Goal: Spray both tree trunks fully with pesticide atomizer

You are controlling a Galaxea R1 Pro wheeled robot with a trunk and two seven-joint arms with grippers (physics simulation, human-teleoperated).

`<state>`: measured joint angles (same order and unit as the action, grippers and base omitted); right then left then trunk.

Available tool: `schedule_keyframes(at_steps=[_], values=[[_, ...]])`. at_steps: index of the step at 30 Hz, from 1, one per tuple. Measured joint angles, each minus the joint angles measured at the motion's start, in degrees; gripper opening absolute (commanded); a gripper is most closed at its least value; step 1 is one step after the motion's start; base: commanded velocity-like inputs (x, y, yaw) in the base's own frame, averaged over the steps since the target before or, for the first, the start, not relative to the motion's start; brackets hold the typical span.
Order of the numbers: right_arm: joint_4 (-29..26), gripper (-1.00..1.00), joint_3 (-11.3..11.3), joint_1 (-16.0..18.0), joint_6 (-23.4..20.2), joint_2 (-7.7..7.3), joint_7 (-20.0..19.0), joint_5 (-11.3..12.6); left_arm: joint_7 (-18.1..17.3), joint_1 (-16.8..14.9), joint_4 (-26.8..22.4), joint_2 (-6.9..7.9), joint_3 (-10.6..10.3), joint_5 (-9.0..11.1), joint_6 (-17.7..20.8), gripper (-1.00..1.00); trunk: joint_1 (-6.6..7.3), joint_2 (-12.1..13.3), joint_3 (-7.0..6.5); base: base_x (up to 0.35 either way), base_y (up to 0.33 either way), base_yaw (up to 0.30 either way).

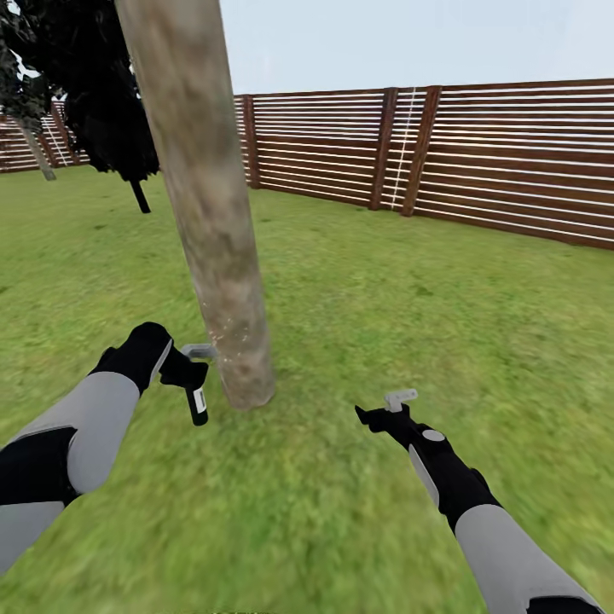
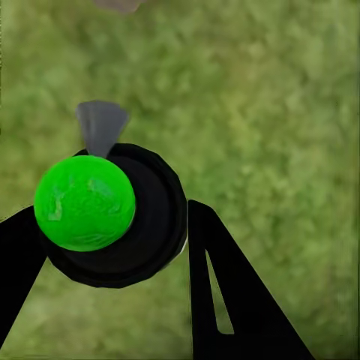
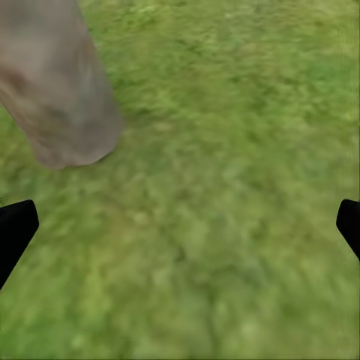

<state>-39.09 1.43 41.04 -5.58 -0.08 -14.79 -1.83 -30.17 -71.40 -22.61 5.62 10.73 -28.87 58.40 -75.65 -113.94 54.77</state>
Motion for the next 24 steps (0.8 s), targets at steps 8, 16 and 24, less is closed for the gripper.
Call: schedule_keyframes(at_steps=[8,16,24], values=[[0.0,1.0,0.01,0.0,0.0,0.03,0.0,0.0,0.08,0.0,-0.01,-0.01,0.0,0.04,0.01,-1.0,0.02,0.0,0.0,0.071,-0.265,0.274],[-0.04,1.0,-0.01,0.0,0.0,0.0,0.0,0.0,0.08,0.0,0.05,-0.03,0.0,-0.01,-0.01,-1.0,0.0,0.0,0.0,0.122,-0.254,0.207],[-0.01,1.0,-0.02,-0.01,-0.01,0.01,-0.01,0.0,0.09,-0.01,0.0,-0.04,-0.03,0.01,-0.01,-1.0,0.0,0.0,0.0,0.002,-0.273,0.012]])
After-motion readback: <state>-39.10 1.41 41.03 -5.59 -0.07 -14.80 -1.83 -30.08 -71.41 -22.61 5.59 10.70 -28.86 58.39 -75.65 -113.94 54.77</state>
